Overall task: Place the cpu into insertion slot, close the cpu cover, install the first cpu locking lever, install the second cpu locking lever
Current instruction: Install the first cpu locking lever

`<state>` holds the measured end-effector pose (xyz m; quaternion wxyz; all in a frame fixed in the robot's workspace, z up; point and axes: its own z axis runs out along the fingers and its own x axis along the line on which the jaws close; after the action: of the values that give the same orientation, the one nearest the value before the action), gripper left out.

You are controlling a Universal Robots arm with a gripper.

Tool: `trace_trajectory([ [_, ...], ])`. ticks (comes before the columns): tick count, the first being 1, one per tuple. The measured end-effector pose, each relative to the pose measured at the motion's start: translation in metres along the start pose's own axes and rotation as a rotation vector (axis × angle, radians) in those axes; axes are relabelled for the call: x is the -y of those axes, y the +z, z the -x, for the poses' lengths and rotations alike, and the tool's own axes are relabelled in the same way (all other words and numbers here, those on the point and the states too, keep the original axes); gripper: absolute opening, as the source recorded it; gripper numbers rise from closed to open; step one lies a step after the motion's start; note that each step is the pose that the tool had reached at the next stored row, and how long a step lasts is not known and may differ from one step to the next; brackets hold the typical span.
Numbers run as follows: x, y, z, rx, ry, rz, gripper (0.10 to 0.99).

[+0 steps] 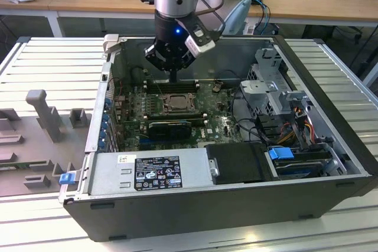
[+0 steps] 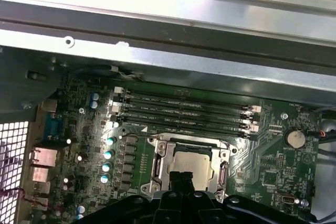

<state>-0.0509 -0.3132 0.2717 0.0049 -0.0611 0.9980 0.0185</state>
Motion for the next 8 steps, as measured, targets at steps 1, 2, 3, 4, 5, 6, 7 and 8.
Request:
trace_trajectory([
  [1, -0.0001, 0.0004, -0.0005, 0.0002, 0.001, 0.0, 0.106],
  [2, -0.0001, 0.0007, -0.0015, 0.0001, 0.001, 0.0, 0.106],
  [3, -0.0004, 0.0009, -0.0042, 0.0002, 0.001, 0.001, 0.106],
  [4, -0.0008, 0.0011, -0.0071, 0.0002, 0.001, 0.001, 0.106],
  [5, -0.0016, 0.0013, -0.0134, 0.0003, 0.001, 0.002, 0.106],
  [6, -0.002, 0.0016, -0.0169, 0.0005, 0.001, 0.002, 0.106],
  [7, -0.0024, 0.0021, -0.0201, 0.0011, 0.001, 0.002, 0.106],
  [8, -0.003, 0.0025, -0.0258, 0.0016, 0.001, 0.002, 0.106],
])
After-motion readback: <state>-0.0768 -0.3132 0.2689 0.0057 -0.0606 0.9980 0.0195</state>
